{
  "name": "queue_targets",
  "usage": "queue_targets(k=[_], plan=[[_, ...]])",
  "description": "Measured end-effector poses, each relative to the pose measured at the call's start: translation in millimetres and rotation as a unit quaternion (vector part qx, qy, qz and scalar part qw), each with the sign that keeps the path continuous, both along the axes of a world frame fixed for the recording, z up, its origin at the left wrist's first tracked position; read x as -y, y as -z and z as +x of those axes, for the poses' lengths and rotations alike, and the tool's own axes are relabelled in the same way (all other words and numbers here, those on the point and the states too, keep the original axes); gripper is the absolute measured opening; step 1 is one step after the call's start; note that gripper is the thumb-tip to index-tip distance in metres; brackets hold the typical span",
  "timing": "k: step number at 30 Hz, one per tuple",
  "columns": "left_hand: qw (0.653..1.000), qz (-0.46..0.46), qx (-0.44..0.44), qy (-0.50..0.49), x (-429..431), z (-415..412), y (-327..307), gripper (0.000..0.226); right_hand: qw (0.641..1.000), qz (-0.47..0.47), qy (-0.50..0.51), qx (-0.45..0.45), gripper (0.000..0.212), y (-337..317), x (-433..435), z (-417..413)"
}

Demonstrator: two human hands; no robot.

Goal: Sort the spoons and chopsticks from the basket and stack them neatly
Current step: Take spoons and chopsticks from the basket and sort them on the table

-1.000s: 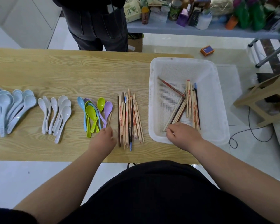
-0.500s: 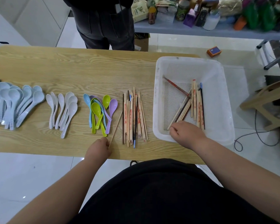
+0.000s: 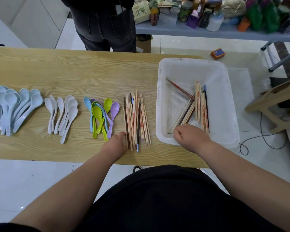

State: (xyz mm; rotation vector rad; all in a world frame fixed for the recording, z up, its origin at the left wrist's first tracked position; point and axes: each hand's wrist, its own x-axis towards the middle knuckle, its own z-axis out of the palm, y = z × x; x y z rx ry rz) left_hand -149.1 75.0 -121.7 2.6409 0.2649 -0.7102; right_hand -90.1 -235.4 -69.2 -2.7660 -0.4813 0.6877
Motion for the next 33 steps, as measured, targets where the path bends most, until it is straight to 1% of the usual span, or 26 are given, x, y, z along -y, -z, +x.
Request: queue_targets(k=[2,5,8,12,14,17,19,20,21,22,25,27,28,31,33], plan=[[1.0,0.003,-0.003,0.008,3,2,-3,0.047,1.0,0.0,-0.003,-0.001,0.031,0,0,0],[1.0,0.01,0.012,-0.005,6,6,-6,0.037,1.0,0.01,-0.007,-0.004,0.035,0,3,1],[0.998,-0.005,0.029,-0.051,7,13,-9,0.043,0.999,0.029,-0.019,0.015,0.036,0,11,-1],[0.996,-0.01,0.05,-0.068,16,26,-18,0.05,0.996,0.034,-0.056,0.066,0.03,-10,38,-2],[0.991,-0.027,0.11,-0.076,31,35,-29,0.046,0.99,0.043,-0.067,0.112,0.024,-16,58,1],[0.97,-0.056,0.224,-0.071,71,51,-57,0.038,0.98,0.046,-0.088,0.172,0.021,-21,91,13],[0.953,-0.088,0.289,-0.03,103,63,-76,0.037,0.971,0.047,-0.113,0.204,0.02,-21,112,23],[0.945,-0.11,0.307,0.001,119,69,-81,0.037,0.967,0.05,-0.126,0.217,0.02,-20,122,27],[0.943,-0.127,0.307,0.031,134,75,-85,0.038,0.963,0.052,-0.14,0.224,0.019,-17,131,31],[0.947,-0.135,0.287,0.057,148,81,-85,0.039,0.961,0.053,-0.152,0.225,0.019,-14,139,34],[0.973,-0.109,0.172,0.107,188,100,-74,0.05,0.962,0.052,-0.18,0.199,0.026,-1,149,34],[0.982,-0.067,0.109,0.14,211,115,-61,0.061,0.966,0.052,-0.179,0.178,0.027,3,149,33],[0.983,-0.044,0.091,0.154,221,123,-54,0.066,0.968,0.053,-0.177,0.169,0.026,4,149,34],[0.974,0.037,0.083,0.208,243,153,-30,0.081,0.972,0.051,-0.172,0.151,0.026,7,149,37],[0.966,0.096,0.072,0.229,254,175,-17,0.098,0.973,0.052,-0.17,0.147,0.027,10,149,37]])
